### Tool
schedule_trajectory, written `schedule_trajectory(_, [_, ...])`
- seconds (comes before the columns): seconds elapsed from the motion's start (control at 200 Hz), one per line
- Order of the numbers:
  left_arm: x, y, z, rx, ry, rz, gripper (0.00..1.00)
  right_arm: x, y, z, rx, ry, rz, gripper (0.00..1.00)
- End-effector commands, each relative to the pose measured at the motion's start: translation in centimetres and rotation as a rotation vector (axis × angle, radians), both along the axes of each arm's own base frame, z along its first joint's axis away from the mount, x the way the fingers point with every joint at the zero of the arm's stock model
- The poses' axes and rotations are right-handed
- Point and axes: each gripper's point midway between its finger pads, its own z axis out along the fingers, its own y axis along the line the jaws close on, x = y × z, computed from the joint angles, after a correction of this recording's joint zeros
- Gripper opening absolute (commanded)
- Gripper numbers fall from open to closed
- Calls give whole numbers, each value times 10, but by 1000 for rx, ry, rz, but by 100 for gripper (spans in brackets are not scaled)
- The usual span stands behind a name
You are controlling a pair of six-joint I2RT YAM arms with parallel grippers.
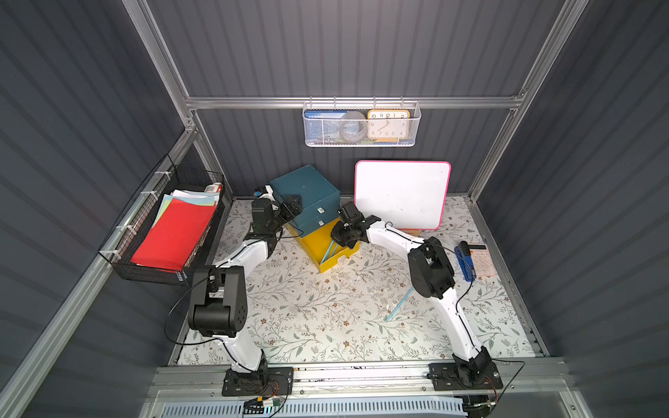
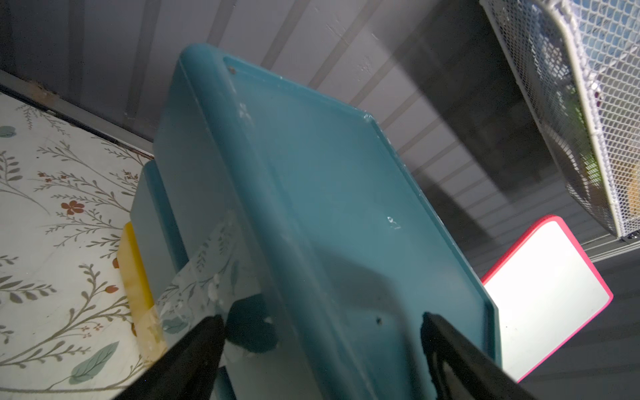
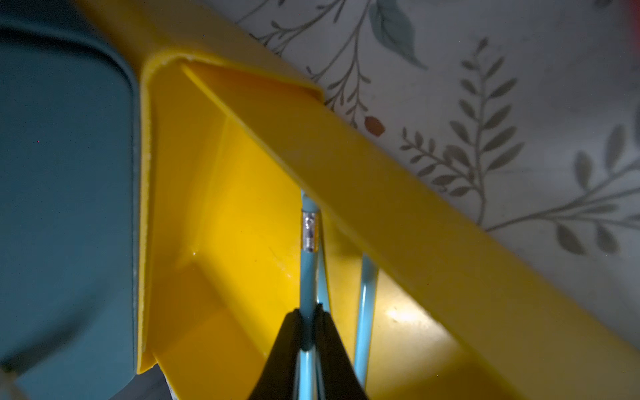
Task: Please place the pencils in the drawer according to their color
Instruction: Place the pencil in the drawer, then pick up the pencil from the center of the board.
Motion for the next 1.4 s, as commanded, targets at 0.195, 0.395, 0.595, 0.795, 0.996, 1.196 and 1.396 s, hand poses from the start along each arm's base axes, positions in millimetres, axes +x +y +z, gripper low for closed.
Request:
schedule_trajectory(0.195, [-6, -8, -3, 23, 27, -42, 93, 4, -2, 36, -2, -70, 35, 32])
schedule_trajectory(0.395, [-6, -9, -1, 27, 20, -43, 93, -9, -9, 67, -8, -122, 72, 32])
schedule_trajectory(0.595, [-7, -9, -4, 25, 25, -44, 93, -32, -27, 90, -23, -153, 69, 32])
schedule_trajectory(0.795, [-8, -9, -5, 16, 22, -44, 92, -69, -80, 87, -131, -135, -25, 32])
schedule_trajectory(0.996, [-8, -10, -5, 14, 19, -47, 92, -120, -150, 63, -317, -52, -118, 33])
schedule_trajectory(1.196, [-9, -10, -4, 9, 14, -52, 92, -169, -208, 31, -434, 55, -173, 33])
schedule_trajectory(1.396, [-9, -11, -4, 7, 14, -56, 92, -198, -246, 13, -496, 119, -223, 34])
